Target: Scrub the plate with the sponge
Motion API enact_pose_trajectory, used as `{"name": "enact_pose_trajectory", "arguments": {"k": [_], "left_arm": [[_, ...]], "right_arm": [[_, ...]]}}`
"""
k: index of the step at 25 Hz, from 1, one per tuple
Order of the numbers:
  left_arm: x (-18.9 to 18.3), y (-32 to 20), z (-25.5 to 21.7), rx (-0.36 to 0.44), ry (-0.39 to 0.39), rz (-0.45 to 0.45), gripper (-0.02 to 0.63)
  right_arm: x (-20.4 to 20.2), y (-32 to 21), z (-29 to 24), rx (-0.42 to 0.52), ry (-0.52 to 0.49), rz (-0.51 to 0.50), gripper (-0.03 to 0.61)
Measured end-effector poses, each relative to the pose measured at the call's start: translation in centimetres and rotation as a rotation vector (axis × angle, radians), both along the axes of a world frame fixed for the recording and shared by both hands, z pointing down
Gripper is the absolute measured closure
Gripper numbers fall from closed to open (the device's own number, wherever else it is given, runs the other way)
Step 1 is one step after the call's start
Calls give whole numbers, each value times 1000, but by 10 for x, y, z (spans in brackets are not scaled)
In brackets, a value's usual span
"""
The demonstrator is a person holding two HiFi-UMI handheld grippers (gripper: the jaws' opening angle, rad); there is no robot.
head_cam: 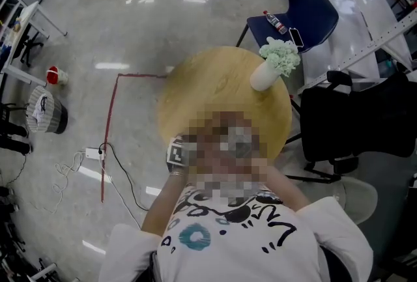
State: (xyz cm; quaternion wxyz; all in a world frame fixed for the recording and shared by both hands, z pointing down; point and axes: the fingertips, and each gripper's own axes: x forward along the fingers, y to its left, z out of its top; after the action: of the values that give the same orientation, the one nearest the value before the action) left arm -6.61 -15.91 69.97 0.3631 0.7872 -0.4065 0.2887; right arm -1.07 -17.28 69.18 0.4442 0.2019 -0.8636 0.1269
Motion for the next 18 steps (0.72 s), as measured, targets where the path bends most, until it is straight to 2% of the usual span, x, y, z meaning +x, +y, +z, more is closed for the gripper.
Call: {"name": "enact_pose_trajectory", "arguments": {"k": [6, 9, 18], "left_arm": [[0, 0, -1, -2, 1, -1, 570], [0, 0, 2, 1, 2, -6, 569], [1, -2, 0, 4, 7, -2, 571]], "right_arm": [[1, -2, 0, 11, 29, -4, 488], [7, -9, 0, 28, 59, 28, 492], [54, -27, 2, 27, 153, 95, 492]]}}
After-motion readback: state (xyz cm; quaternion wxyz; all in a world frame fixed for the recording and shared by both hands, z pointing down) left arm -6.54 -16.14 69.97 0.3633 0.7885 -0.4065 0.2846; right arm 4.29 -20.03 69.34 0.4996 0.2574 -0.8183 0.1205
